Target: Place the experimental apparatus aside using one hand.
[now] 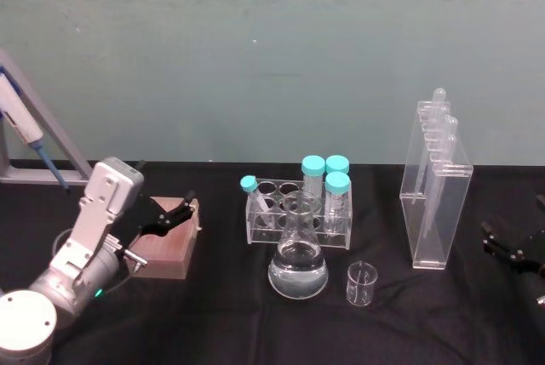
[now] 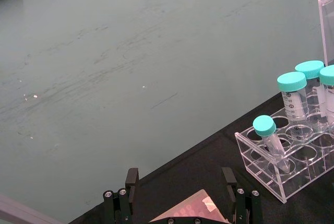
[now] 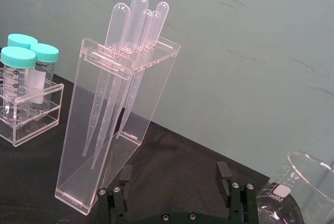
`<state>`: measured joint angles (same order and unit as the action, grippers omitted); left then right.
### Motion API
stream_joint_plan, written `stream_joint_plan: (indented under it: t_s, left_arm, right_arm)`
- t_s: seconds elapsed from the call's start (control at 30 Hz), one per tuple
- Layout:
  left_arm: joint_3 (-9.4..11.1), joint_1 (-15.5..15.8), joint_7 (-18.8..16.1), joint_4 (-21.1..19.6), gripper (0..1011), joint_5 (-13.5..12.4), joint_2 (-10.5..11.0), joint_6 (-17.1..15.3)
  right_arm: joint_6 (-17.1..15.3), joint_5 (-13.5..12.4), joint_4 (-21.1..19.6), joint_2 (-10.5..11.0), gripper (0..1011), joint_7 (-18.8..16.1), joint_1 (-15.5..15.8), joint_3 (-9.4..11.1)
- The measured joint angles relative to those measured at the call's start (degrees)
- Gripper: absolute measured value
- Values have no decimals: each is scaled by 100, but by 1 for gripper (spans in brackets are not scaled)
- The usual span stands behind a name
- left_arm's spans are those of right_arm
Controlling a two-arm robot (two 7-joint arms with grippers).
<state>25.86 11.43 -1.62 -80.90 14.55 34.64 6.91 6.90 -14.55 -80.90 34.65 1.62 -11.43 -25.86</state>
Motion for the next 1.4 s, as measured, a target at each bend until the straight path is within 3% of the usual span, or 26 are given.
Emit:
stream_joint_plan:
  t_s: [0.13,0.9,1.4]
  left_arm:
    - [0,0,0,0,1000,0,0,0]
    - [0,0,-1,0,1000,0,0,0]
    - [0,0,0,0,1000,0,0,0]
  right_arm:
    - [-2,2,0,-6,1002,-1,2,6]
    - [-135,107,-263,-371,1000,48,197,483]
    - [-202,246,-579,-575,1000,-127,307,567]
